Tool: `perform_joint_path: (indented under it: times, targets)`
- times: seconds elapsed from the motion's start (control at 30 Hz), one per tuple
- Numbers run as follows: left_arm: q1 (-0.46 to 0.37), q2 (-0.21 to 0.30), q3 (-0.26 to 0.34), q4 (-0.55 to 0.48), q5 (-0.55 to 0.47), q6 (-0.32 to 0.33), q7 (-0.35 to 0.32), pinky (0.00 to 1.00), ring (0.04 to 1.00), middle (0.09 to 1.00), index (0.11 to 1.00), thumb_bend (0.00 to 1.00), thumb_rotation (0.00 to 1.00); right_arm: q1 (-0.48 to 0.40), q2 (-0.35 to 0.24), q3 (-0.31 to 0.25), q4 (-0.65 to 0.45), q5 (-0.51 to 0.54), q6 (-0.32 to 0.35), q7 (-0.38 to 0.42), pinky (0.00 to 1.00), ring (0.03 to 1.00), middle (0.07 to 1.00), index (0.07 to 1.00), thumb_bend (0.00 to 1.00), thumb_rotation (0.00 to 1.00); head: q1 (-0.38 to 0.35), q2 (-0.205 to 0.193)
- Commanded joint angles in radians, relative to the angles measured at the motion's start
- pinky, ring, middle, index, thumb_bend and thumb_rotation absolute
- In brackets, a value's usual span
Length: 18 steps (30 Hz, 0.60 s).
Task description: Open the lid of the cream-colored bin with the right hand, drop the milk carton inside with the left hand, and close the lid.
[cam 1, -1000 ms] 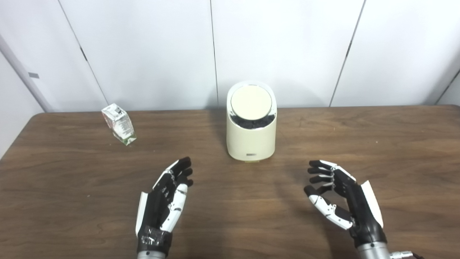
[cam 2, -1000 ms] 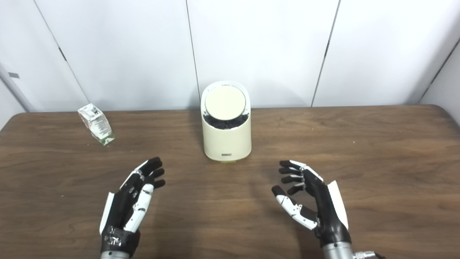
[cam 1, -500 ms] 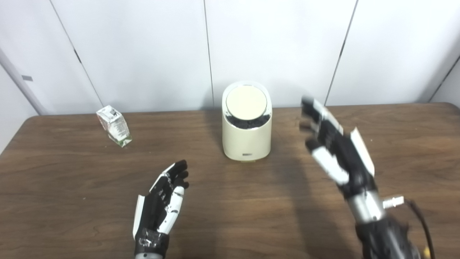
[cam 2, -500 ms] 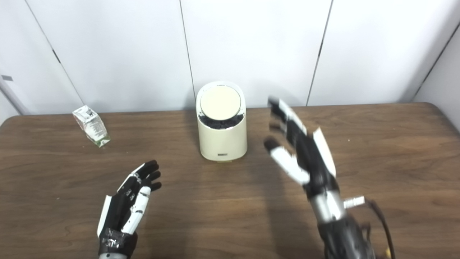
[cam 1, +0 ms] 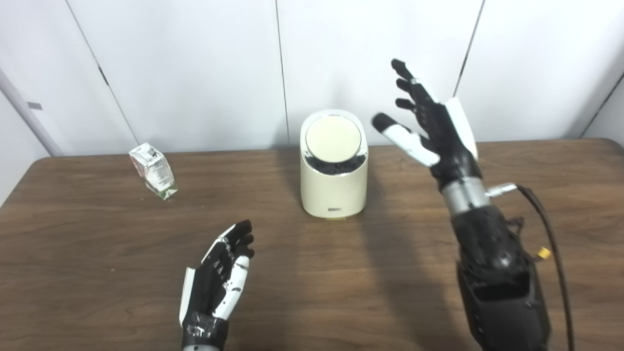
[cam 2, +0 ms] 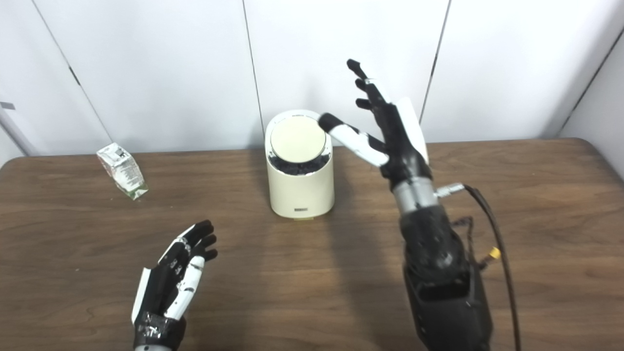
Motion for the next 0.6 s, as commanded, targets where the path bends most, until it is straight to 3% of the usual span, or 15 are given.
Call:
perform_joint_path:
  times: [0.0, 0.1, 0.37, 0.57]
  targets:
    - [0.009, 0.005, -0.001, -0.016, -0.008, -0.043, -0.004, 0.82, 0.854, 0.862, 0.843, 0.17, 0.49, -0.07, -0.003, 0.016, 0.019, -0.039, -0.006, -0.013, 0.82, 0.948, 0.993, 0.987, 0.82, 0.74, -0.001, -0.001]
    - [0.008, 0.006, -0.001, -0.013, -0.001, -0.045, -0.003, 0.82, 0.853, 0.86, 0.844, 0.17, 0.5, -0.097, -0.01, 0.036, 0.078, -0.075, -0.006, -0.018, 0.9, 0.997, 1.0, 1.0, 0.84, 0.65, 0.001, -0.003]
    - [0.012, 0.002, -0.003, -0.012, 0.002, -0.053, 0.001, 0.81, 0.844, 0.855, 0.837, 0.17, 0.5, -0.149, 0.003, 0.047, 0.196, -0.123, 0.016, -0.042, 0.92, 1.0, 1.0, 1.0, 0.85, 0.42, 0.003, 0.001]
    - [0.014, 0.002, -0.009, -0.013, 0.015, -0.059, 0.003, 0.8, 0.846, 0.857, 0.838, 0.17, 0.52, -0.157, 0.008, 0.06, 0.26, -0.147, 0.001, -0.073, 0.97, 1.0, 1.0, 1.0, 0.86, 0.34, 0.007, 0.003]
